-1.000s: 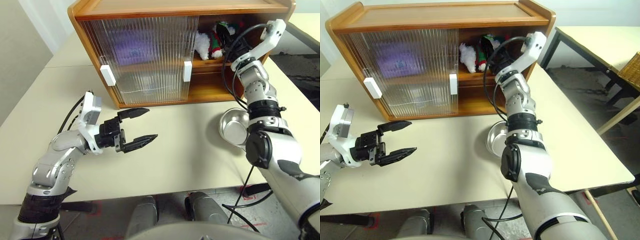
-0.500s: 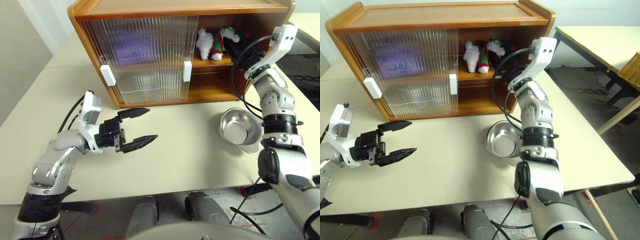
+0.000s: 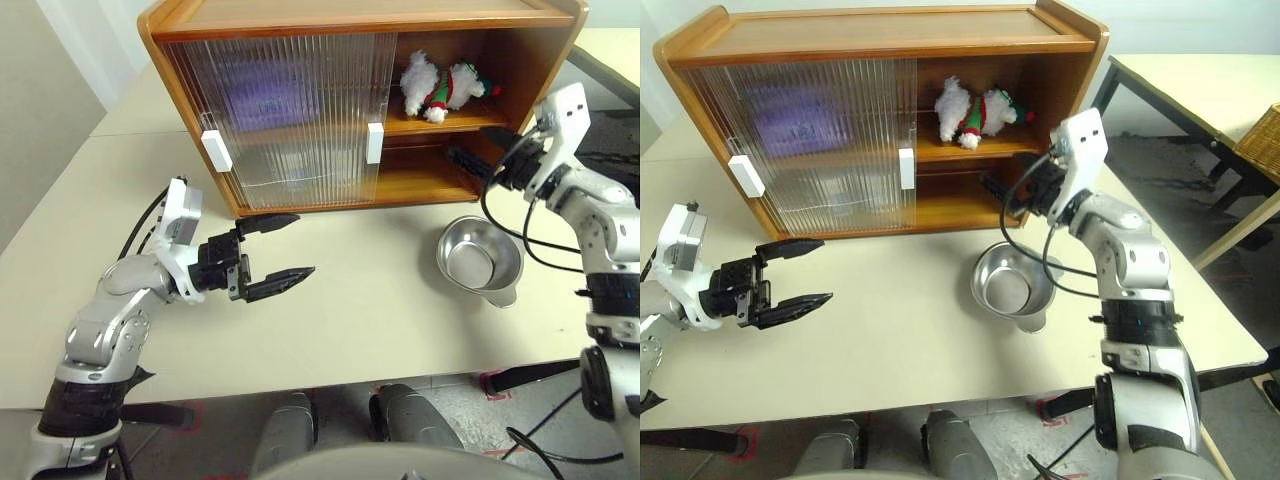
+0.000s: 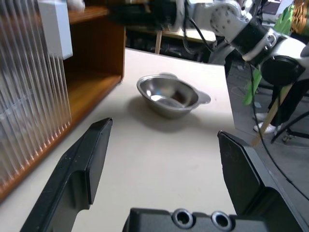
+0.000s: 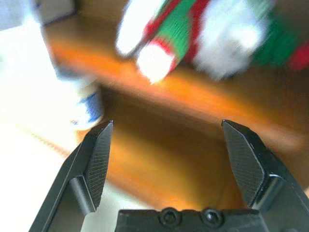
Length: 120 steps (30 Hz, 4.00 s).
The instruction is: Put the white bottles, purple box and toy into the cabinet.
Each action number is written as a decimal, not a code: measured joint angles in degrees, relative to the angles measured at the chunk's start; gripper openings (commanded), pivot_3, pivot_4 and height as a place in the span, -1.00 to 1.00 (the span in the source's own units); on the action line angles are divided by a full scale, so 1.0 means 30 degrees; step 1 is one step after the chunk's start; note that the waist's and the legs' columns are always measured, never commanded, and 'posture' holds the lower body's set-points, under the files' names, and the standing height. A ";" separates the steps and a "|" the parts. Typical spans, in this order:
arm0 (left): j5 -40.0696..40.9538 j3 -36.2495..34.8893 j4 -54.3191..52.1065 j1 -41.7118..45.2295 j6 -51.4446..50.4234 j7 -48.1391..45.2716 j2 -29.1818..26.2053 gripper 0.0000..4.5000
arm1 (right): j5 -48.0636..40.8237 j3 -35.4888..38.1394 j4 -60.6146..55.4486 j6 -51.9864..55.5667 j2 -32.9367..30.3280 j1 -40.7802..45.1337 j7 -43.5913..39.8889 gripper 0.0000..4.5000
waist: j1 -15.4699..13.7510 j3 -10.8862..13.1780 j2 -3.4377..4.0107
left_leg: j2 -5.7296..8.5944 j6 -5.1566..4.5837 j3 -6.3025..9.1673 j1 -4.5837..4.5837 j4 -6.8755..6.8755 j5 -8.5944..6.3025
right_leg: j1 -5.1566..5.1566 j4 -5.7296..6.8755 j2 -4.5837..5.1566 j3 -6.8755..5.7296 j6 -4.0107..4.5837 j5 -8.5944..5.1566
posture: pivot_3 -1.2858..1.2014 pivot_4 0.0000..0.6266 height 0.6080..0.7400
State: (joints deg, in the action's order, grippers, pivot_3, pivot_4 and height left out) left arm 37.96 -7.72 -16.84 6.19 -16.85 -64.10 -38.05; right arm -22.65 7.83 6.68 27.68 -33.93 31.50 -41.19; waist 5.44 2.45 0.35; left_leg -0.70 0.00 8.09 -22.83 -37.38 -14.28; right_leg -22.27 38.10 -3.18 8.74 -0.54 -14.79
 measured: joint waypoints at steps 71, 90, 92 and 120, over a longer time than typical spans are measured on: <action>-0.0068 0.0433 0.0760 0.0334 0.0365 -0.0396 0.0223 1.00 | -1.1488 1.0399 0.1489 0.7769 0.2839 -0.8457 0.3917 0.99 | 0.0000 -0.0042 -0.0031 | 0.0063 -0.0005 -0.0048 0.0002 -0.0133 -0.0022 | 0.0095 0.0008 -0.0001 0.0042 -0.0147 -0.0200 | -0.09 -0.88 1.00; -0.0082 0.0438 0.0944 0.0295 0.0638 -0.0487 0.0237 1.00 | -1.2712 1.0507 0.0644 0.6548 0.4499 -0.7937 0.4400 -0.80 | 0.0182 -0.0175 0.0066 | 0.0066 -0.0026 -0.0045 0.0019 -0.0158 -0.0009 | 0.0111 0.0012 0.0004 0.0038 -0.0115 -0.0153 | -0.10 -0.89 1.00; -0.0080 0.0438 0.0945 0.0290 0.0635 -0.0494 0.0233 1.00 | -1.3048 1.0550 0.0769 0.6544 0.4501 -0.7914 0.4238 -0.99 | 0.0202 -0.0180 0.0069 | 0.0066 -0.0025 -0.0048 0.0019 -0.0157 -0.0009 | 0.0112 0.0011 0.0003 0.0038 -0.0119 -0.0156 | -0.10 -0.90 1.00; -0.0069 0.0429 0.1126 0.0268 0.0616 -0.0630 0.0020 1.00 | -1.8001 1.1219 0.0496 0.9416 0.4616 -0.6424 1.0400 -0.99 | 0.0228 -0.0240 0.0094 | 0.0088 -0.0023 0.0000 -0.0013 -0.0099 -0.0011 | 0.0058 0.0011 0.0011 0.0051 -0.0146 -0.0204 | -0.10 -0.83 1.00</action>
State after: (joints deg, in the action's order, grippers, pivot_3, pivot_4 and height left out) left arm 37.75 -6.43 -13.46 6.99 -15.00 -65.99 -37.99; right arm -76.66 41.49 8.17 55.93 -20.08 12.22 -9.99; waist 6.12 1.73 0.63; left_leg -0.44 -0.07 8.09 -22.87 -37.67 -14.31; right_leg -22.09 38.13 -3.15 8.89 -0.98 -15.40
